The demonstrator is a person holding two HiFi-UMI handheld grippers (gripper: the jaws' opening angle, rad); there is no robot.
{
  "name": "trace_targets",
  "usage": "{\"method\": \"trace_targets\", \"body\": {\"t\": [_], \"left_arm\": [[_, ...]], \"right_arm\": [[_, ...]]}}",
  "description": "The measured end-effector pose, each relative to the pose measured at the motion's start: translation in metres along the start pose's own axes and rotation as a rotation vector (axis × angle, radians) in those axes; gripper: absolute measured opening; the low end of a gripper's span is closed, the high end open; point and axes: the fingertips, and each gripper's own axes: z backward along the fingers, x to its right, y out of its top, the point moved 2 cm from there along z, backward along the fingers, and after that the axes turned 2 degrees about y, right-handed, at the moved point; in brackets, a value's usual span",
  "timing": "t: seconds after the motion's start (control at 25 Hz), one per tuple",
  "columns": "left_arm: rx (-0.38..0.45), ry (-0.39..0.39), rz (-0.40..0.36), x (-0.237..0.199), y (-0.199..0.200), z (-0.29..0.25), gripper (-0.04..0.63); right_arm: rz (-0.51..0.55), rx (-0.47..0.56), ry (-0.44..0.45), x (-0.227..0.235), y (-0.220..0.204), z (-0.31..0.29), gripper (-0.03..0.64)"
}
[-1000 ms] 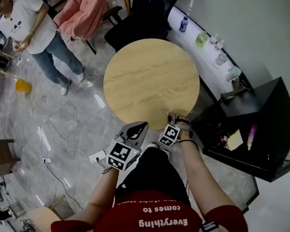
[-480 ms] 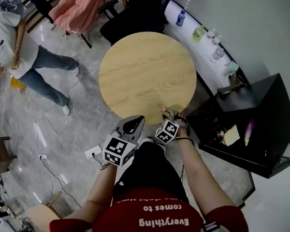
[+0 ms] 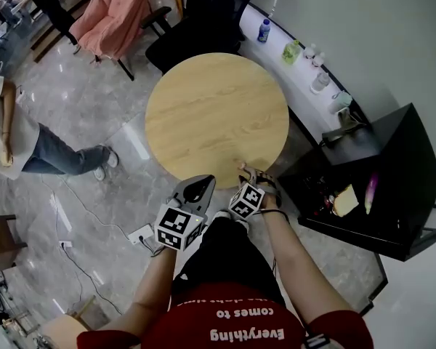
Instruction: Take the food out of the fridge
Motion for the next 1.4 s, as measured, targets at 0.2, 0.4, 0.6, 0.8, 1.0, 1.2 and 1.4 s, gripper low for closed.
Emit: {"method": "trace_targets", "body": {"t": [0.2,0.4,0.6,0.8,1.0,1.2,1.4], "left_arm": [[0.001,-0.005,-0.019,0.007,0.005,0.005,0.006],[0.030,-0.016,-0.042,0.013,0.021,0.013,0.006],[0.055,-0.025,-0.087,0.023,0.039,0.011,0.006],[0.074,-0.103,-0.158,0.050,0.060,0.003,0.006],[0.092,-0.223,-0.243,0.096,0.078,-0.010,0.006],[0.096,-0.361,-0.322,0.150,0.087,-0.029,0.006],[0.123,-0.506,-0.390,0.208,0.091,-0.049,0.006]], "right_arm": [[-0.019,0.023,-0.022,0.005,0.006,0.012,0.126],[-0.137,0.158,-0.063,0.014,0.029,0.054,0.102],[-0.347,0.354,-0.115,0.029,0.047,0.123,0.024],[-0.587,0.529,-0.198,0.039,0.043,0.201,0.018],[-0.737,0.673,-0.306,0.046,0.022,0.265,0.011],[-0.824,0.702,-0.442,0.057,-0.006,0.304,0.011],[-0.913,0.681,-0.585,0.063,-0.050,0.337,0.011]]}}
